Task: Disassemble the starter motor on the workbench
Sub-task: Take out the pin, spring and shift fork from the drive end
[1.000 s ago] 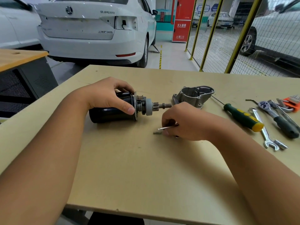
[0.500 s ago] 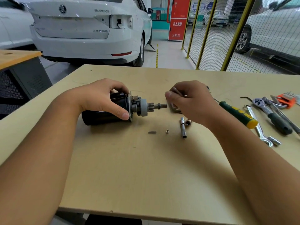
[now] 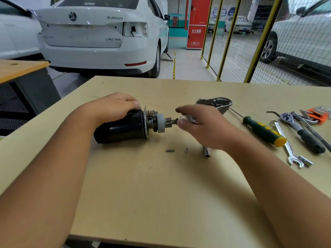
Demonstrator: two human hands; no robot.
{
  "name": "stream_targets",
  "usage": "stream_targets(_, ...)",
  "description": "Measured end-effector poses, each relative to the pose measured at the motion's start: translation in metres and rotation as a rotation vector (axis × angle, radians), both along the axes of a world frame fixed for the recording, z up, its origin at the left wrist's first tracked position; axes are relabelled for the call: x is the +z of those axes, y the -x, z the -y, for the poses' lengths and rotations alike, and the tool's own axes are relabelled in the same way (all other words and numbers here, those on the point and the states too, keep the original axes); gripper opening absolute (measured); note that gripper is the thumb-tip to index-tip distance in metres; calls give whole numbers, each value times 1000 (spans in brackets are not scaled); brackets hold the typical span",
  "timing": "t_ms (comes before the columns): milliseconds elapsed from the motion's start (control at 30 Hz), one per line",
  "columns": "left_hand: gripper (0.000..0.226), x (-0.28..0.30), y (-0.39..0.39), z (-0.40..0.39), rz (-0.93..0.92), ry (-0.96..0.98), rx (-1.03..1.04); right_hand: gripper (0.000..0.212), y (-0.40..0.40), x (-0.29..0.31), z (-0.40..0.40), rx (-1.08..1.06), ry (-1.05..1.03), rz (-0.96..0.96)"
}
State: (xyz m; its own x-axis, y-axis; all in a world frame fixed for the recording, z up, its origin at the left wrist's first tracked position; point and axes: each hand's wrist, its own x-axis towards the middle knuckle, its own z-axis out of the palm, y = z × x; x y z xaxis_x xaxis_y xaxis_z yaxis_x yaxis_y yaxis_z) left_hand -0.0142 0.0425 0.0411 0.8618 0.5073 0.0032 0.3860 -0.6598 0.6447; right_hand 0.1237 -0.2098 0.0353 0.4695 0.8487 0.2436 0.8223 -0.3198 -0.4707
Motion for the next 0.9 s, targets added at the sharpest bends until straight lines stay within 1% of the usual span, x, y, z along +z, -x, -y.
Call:
stream_targets(33,25,1,-1,0,-20,4,12,42,2,-3,-2,18,32,30)
stream_targets(133,22,5,-2,2,-58,43,35,34,4,-7,-6,41,55,94)
stream_targets(200,17,7,1,1,-83,108,47,23,4,-9,-7,46,41,99)
stream_targets(267,16,8,2,-2,-129,133,35,16,4,-10,-7,50,39,80)
stream_targets(367,18,10,4,-5,-156,146,-9,11,4,-10,-7,63,50,73)
stream_targets(467,32,13,8,-10,-172,156,-66,10,5,-9,-7,72,63,78)
stream_targets(533,46,14,12,-12,-158,181,-89,9,4,-7,-7,68,85,83)
stream_targets(600,52,12,16,-14,-131,213,-95,9,3,-6,-8,65,115,96)
stream_targets(800,50,4,20,-16,-38,273,-85,5,1,-4,-6,74,127,82)
stream_targets(900,44,1,19,-18,-35,243,-67,4,2,-5,-5,74,84,51)
